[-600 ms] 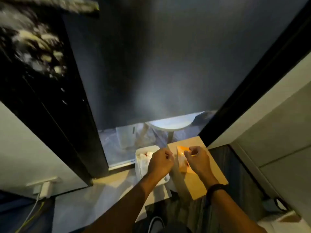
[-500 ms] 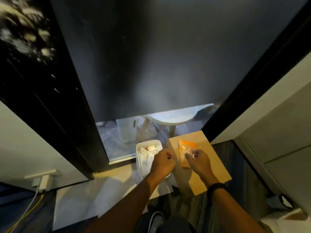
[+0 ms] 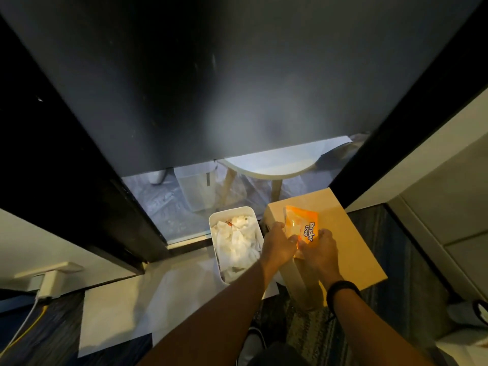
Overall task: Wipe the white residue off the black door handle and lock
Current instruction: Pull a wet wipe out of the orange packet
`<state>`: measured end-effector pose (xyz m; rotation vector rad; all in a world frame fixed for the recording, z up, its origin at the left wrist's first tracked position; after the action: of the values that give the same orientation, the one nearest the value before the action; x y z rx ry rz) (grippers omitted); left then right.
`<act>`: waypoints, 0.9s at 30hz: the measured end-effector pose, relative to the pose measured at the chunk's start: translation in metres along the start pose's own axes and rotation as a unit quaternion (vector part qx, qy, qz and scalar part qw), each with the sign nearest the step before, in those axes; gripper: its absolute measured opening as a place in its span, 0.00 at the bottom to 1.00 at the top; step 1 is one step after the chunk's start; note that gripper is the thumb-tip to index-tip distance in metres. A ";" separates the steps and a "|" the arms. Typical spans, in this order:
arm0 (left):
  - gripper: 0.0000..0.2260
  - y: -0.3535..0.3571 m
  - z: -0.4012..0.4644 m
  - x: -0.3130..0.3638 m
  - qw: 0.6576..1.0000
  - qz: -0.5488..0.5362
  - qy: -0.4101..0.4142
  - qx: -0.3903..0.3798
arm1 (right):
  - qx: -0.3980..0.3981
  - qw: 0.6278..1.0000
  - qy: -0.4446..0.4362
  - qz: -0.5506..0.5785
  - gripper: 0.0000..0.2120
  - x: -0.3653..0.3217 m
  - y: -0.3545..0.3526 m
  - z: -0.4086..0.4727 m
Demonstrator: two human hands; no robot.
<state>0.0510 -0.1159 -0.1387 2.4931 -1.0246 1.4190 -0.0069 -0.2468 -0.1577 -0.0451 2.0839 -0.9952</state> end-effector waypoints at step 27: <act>0.24 -0.189 -0.304 -0.140 0.957 -0.081 0.226 0.165 | -0.342 0.886 -0.250 0.190 0.10 -0.110 0.093 -0.291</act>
<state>-0.1065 0.2191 -0.0341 2.2042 -0.5196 2.1087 -0.1047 0.0404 -0.0423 -0.2177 1.7567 0.0324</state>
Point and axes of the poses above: each hand's wrist, its own z-axis towards the middle knuckle, its own y-axis out of the palm, x = y × z, the point moved 4 cm from there along z, towards the middle knuckle, and after that the axes turned 6 degrees about -x, right-handed, at the moved point
